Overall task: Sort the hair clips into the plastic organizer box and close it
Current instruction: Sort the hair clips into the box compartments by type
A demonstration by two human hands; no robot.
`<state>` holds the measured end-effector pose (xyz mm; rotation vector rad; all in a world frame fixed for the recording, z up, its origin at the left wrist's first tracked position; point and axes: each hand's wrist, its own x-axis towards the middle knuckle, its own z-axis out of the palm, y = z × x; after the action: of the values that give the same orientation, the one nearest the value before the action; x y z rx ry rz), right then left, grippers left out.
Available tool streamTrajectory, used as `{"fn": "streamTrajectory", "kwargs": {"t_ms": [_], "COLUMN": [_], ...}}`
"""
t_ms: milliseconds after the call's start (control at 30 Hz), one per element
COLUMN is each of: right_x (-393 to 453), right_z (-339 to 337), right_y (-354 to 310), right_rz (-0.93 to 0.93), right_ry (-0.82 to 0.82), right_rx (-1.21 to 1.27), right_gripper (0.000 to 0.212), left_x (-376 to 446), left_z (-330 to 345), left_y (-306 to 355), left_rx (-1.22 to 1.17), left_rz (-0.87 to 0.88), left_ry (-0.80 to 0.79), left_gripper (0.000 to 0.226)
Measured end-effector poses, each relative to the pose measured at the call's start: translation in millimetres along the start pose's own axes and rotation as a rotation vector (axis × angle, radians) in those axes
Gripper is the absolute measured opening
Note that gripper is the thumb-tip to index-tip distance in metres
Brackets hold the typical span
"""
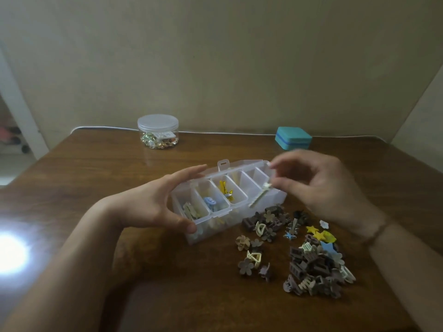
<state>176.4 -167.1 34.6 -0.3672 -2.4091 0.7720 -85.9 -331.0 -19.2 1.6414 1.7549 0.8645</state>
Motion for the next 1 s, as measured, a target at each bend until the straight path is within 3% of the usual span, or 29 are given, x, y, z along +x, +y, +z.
{"fn": "streamTrajectory", "kwargs": {"t_ms": [100,200,333,533,800,1000], "right_x": [31,55,71,50,-24,-27], "right_z": [35,64,87,41,-26,-13], "right_y": [-28,-37,-31,-14,44,54], "right_rz": [-0.168,-0.177,-0.131,-0.109,0.176,0.109], "right_ry": [-0.056,-0.185,-0.397,-0.136,-0.311,-0.412], "right_rx": [-0.004,-0.012,-0.178,-0.151,-0.396,-0.595], "right_gripper": [0.027,0.028,0.033,0.017,0.032,0.03], "left_x": [-1,0,0,0,1,1], "left_z": [0,0,-2,-2,0,0], "left_y": [2,5,1,-2,1,2], "left_rx": [-0.008,0.003,-0.012,-0.017,-0.005,-0.002], "left_rz": [0.005,0.027,-0.006,-0.03,-0.012,-0.017], "left_ry": [-0.014,-0.008,-0.005,0.002,-0.002,0.002], "left_gripper": [0.109,0.1,0.124,0.129,0.126,0.125]}}
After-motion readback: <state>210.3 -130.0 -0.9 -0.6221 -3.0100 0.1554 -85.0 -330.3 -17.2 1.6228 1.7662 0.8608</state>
